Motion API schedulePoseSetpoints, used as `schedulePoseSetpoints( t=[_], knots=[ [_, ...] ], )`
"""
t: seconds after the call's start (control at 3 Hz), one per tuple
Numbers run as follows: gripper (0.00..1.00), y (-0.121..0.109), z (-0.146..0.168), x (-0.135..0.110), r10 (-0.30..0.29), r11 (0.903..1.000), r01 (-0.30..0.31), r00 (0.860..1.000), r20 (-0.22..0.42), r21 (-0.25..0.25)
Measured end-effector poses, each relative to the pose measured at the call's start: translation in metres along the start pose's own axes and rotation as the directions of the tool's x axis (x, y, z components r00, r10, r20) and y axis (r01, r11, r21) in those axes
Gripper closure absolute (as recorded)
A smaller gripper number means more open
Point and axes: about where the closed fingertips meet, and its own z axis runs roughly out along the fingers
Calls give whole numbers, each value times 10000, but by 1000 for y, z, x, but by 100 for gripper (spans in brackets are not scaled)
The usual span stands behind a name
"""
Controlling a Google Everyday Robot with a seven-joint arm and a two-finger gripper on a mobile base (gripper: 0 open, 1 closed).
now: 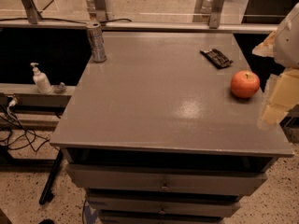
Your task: Pick rxbar chocolate
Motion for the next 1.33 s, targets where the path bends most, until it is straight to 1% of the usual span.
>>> schedulePoseSetpoints(
  t=[0.33, 0.67, 1.0, 1.33],
  knots=[
    [0, 0, 0, 0, 0, 10000, 0, 10000, 1, 2],
    [0, -15, 14, -4, 298, 9995, -305, 9982, 520, 123],
    [0, -44, 44, -4, 1249, 9913, -1288, 9859, 1118, 283],
    [0, -87, 68, -4, 2176, 9697, -2319, 9629, 1597, 768]
  ],
)
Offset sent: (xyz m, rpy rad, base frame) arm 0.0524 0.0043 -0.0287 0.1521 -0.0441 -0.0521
